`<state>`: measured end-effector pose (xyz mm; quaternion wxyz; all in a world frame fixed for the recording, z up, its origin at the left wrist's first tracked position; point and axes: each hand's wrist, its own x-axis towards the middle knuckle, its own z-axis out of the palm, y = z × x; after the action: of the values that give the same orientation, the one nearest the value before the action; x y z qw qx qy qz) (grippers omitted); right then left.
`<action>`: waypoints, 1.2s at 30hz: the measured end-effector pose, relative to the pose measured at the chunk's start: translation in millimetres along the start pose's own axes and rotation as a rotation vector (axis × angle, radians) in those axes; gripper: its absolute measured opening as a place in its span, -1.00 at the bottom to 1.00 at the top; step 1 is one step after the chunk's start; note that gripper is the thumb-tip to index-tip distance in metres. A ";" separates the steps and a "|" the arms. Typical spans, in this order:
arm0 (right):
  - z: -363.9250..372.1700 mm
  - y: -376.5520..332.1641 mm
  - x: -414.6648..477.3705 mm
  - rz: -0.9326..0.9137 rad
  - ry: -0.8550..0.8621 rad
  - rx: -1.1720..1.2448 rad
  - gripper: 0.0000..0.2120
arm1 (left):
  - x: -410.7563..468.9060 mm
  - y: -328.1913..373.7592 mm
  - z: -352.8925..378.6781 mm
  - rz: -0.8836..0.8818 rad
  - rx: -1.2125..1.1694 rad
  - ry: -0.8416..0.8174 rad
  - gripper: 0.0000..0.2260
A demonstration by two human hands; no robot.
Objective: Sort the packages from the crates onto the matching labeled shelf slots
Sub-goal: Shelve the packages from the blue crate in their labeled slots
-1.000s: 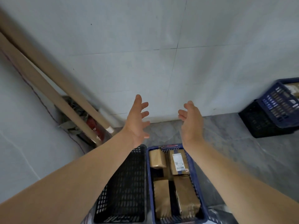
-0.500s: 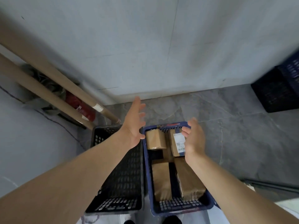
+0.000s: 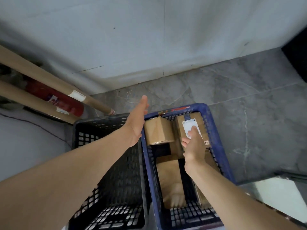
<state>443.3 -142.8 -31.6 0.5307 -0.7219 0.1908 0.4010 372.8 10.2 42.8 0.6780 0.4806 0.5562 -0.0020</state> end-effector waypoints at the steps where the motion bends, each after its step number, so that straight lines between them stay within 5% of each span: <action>1: 2.4 8.6 10.6 0.013 -0.001 0.012 -0.49 | 10.2 -5.6 2.9 0.009 0.018 0.000 -0.40; 14: 27.4 64.5 78.2 0.264 -0.106 0.109 -0.42 | 104.0 -49.1 18.9 0.016 0.274 -0.049 -0.38; 36: 38.9 66.2 85.9 0.258 -0.183 0.150 -0.51 | 138.1 -75.0 18.4 0.057 0.455 -0.075 -0.32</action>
<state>434.2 -118.2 -143.8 0.5423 -0.6103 0.2624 0.5144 399.0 31.3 -111.8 0.5719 0.6363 0.5022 -0.1262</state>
